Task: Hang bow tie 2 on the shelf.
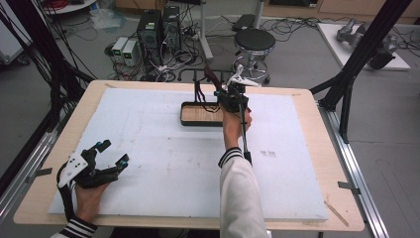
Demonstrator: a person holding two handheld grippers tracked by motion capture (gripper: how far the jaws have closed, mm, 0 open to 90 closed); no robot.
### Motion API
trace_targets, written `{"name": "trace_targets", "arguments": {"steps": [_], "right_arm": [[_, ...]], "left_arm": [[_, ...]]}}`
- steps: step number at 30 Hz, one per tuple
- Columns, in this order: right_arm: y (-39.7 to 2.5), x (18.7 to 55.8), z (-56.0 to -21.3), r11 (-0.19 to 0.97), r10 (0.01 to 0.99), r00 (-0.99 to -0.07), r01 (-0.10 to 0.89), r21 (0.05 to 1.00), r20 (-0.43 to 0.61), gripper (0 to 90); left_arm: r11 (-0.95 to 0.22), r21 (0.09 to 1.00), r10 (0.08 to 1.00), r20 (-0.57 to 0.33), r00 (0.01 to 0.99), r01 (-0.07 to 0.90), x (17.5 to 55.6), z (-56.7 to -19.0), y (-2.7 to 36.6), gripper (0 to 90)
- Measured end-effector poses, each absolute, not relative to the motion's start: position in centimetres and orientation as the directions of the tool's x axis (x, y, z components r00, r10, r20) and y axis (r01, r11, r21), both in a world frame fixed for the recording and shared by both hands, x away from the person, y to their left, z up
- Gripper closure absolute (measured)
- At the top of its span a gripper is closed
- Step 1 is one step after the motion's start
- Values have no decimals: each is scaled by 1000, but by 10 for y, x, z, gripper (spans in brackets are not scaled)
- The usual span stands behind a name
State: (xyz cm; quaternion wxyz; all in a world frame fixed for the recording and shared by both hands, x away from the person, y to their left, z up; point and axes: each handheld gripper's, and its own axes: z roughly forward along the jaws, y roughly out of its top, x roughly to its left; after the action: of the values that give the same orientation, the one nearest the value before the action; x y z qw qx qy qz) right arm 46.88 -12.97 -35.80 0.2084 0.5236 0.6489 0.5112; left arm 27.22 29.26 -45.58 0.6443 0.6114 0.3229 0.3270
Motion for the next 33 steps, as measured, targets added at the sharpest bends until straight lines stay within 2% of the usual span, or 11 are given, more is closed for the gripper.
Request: {"name": "trace_targets", "arguments": {"steps": [14,25,29,31,33], "right_arm": [[-133,473,-367,-53,900,-336,547,836,277,828],[-134,471,-368,42,916,-359,527,849,178,801],[-133,471,-369,66,909,-381,526,848,166,737],[-133,471,-369,66,897,-405,516,854,176,628],[-133,468,-369,71,883,-436,491,868,174,579]], "left_arm": [[38,999,816,-15,578,-28,272,-456,292,152],[39,999,816,-15,578,-28,272,-456,292,152],[38,999,816,-15,578,-27,272,-456,292,152],[37,999,816,-15,578,-26,272,-456,293,152],[37,999,816,-15,578,-26,272,-456,293,152]]}}
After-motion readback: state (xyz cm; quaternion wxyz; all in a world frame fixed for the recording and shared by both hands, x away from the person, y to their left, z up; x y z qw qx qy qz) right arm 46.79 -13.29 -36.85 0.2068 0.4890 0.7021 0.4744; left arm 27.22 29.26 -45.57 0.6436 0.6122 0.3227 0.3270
